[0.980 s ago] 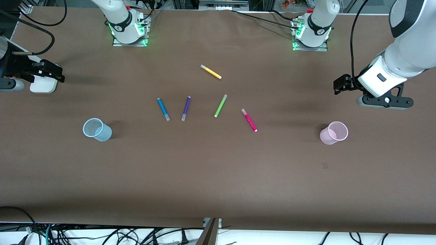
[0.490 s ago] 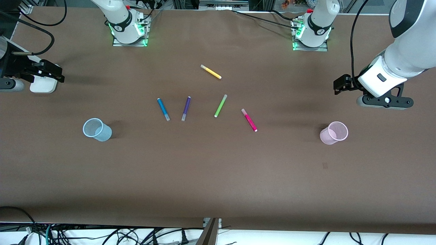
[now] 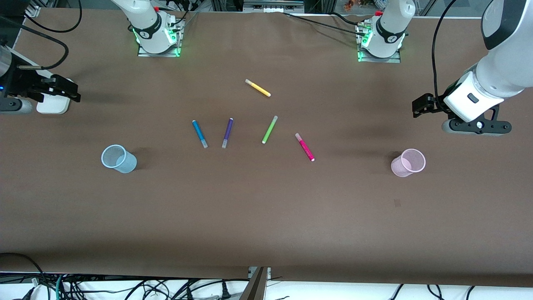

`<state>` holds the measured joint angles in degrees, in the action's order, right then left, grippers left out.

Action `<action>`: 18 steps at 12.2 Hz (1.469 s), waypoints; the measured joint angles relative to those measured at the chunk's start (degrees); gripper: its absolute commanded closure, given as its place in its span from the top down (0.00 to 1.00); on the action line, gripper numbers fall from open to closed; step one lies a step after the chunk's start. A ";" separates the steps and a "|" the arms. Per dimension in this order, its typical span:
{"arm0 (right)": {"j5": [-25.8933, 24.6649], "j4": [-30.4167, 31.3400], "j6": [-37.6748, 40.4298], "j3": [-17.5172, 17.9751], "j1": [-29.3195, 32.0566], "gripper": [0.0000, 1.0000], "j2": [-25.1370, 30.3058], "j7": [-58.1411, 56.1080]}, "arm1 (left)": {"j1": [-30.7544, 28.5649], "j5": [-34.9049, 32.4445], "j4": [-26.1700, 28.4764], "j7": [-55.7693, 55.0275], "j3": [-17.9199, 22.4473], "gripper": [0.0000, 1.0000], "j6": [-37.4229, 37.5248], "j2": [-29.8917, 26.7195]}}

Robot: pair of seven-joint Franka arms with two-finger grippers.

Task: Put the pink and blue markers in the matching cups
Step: 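Reach the right gripper to the blue marker while the left gripper reaches the pink marker, then close the right gripper on the blue marker while the left gripper grasps pink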

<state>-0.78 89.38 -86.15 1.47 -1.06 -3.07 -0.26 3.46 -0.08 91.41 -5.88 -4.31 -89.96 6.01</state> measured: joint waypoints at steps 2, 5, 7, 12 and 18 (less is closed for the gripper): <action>-0.01 -0.03 -0.06 0.67 -2.85 1.00 -1.37 0.09 | 0.52 0.07 0.00 -3.92 -0.96 1.00 -0.03 0.89; 0.07 -0.05 -1.12 0.97 -6.48 1.00 -5.52 0.18 | 2.88 0.11 0.03 -13.74 -5.26 1.00 -3.84 4.73; 1.68 -0.05 -2.74 1.04 -8.41 1.00 -9.01 0.17 | 4.95 0.11 0.06 -21.36 -8.11 1.00 -7.89 8.75; 3.63 -0.04 -10.27 1.10 -13.03 1.00 -19.07 0.09 | 13.25 0.11 0.08 -40.41 -9.23 1.00 -18.73 19.64; 3.70 5.98 -25.65 1.13 -17.66 1.00 -26.03 0.10 | 16.22 0.07 0.16 -47.99 -9.16 1.00 -30.71 30.14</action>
<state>2.91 95.36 -111.80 2.60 -18.71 -29.10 -0.16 19.69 -0.01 91.57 -53.87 -13.48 -120.67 36.14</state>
